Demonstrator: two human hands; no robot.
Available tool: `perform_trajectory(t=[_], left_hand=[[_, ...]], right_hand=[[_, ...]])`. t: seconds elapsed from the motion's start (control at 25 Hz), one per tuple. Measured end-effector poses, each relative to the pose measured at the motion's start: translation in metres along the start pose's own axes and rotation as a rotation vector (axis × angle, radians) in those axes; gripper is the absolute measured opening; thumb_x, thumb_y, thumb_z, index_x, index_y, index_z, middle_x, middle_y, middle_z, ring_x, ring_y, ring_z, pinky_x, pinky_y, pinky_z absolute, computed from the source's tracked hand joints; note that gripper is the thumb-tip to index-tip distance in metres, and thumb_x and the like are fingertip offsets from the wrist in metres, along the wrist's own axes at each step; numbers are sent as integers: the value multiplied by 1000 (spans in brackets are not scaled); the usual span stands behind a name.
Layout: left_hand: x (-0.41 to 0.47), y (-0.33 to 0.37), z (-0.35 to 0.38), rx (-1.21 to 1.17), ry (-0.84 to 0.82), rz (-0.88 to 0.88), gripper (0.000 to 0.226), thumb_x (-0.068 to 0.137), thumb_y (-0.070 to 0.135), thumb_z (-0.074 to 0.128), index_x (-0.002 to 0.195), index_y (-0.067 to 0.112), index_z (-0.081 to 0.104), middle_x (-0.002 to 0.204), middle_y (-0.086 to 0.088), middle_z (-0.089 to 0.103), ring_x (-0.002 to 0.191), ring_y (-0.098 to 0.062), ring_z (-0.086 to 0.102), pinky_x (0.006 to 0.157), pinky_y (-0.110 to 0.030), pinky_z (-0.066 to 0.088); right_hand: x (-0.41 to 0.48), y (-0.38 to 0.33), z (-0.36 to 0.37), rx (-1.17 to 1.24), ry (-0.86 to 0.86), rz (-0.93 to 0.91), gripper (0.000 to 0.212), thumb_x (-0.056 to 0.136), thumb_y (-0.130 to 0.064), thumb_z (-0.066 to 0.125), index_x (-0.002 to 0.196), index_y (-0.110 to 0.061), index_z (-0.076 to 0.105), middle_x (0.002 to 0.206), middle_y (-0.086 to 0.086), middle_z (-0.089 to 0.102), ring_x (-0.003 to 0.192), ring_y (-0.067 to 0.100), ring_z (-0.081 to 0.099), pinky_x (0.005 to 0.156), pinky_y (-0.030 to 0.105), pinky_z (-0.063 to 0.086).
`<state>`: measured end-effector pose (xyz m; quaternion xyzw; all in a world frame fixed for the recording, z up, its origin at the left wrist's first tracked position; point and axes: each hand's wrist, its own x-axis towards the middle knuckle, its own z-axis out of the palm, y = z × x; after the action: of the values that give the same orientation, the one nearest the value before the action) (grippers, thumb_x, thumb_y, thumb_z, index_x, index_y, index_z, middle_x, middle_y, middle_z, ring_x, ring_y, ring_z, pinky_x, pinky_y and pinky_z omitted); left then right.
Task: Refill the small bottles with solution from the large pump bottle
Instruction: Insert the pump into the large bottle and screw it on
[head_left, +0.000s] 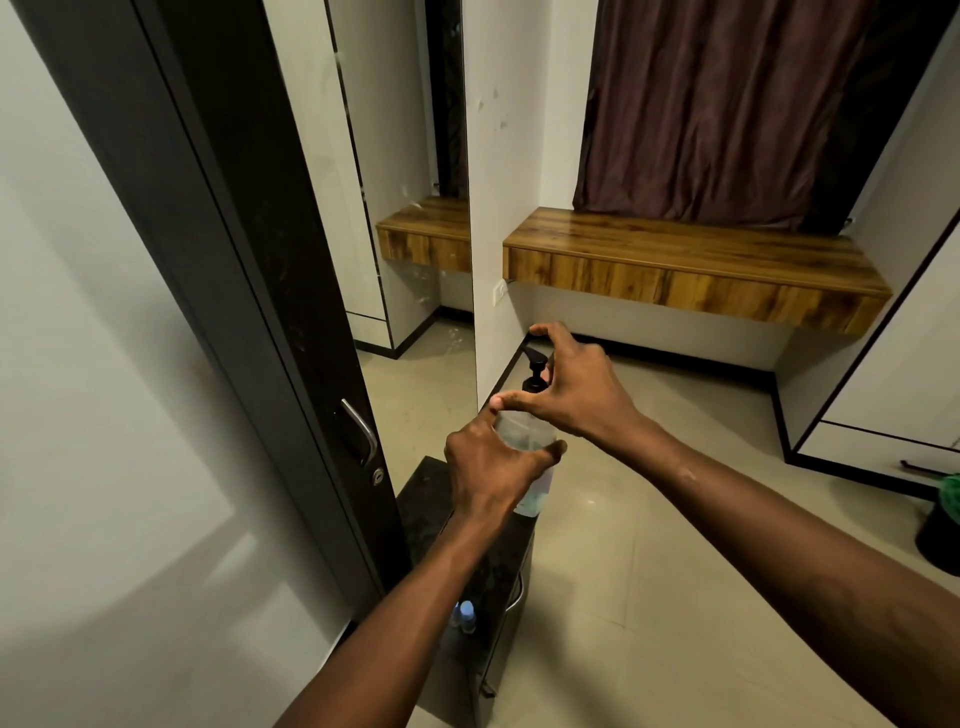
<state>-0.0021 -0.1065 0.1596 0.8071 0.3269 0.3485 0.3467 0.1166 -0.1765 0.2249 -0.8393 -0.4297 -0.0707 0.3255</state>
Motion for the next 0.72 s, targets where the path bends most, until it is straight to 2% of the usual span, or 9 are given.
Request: perform_trajectory(t=[0.04,0.12,0.2,0.32,0.44,0.52,0.56,0.64,0.72], left_hand=[[0,0,0,-7,-5,-8,76,53,64,90,116,26,68,95,11,73,75,-1,64,61,1,43],[3,0,-2,-21,-10,-16,74,53,66,89,111,25,70,94,9,74,75,-3,66,58,1,45],[5,-1,-5,-20,1,-18,75,53,68,88,109,22,70,94,9,74,75,-3,66,56,5,42],[4,-3,-3,9,14,-3,74,53,72,85,108,25,70,93,10,73,74,-3,66,53,7,35],[3,-5,2,9,8,4,77,51,76,81,111,28,70,93,12,74,77,-4,69,68,-6,52],[4,-6,3,30,8,8,79,51,77,80,111,26,70,92,11,74,77,-4,69,71,-15,57],[5,-6,3,33,7,11,78,52,77,81,111,26,70,91,10,74,76,-4,68,70,-15,56],[9,-6,0,20,6,14,75,53,74,83,107,25,70,88,10,73,73,-4,68,66,-9,53],[13,-8,-3,38,19,30,75,53,75,82,107,23,70,91,8,74,74,-4,68,64,-5,49]], right_hand=[[1,-1,-1,59,-69,-1,100,71,-65,84,150,-24,38,116,8,70,100,17,65,90,37,60],[3,-3,-11,306,-289,18,95,80,-34,87,156,-33,29,139,7,61,125,18,59,108,44,53],[5,-3,-20,406,-411,6,95,82,-6,84,156,-38,34,135,1,65,124,13,62,108,43,54],[6,-1,-18,210,-218,-63,82,72,-21,94,143,-30,55,116,0,74,104,7,69,96,36,61],[3,-7,-8,16,-5,-56,70,64,-54,92,119,-19,66,102,-1,75,80,5,69,75,31,65],[3,-8,-5,-30,30,-51,77,66,-65,87,121,-18,62,105,-2,74,79,9,69,74,34,64],[3,-7,-5,-18,-22,-48,82,69,-61,87,132,-19,57,115,1,73,88,11,69,83,34,63],[6,-7,-11,168,-281,-8,91,78,-35,89,153,-26,37,138,4,64,117,17,64,101,31,53],[9,-6,-17,499,-452,60,97,83,-3,82,159,-33,28,137,4,64,129,17,62,105,34,53]])
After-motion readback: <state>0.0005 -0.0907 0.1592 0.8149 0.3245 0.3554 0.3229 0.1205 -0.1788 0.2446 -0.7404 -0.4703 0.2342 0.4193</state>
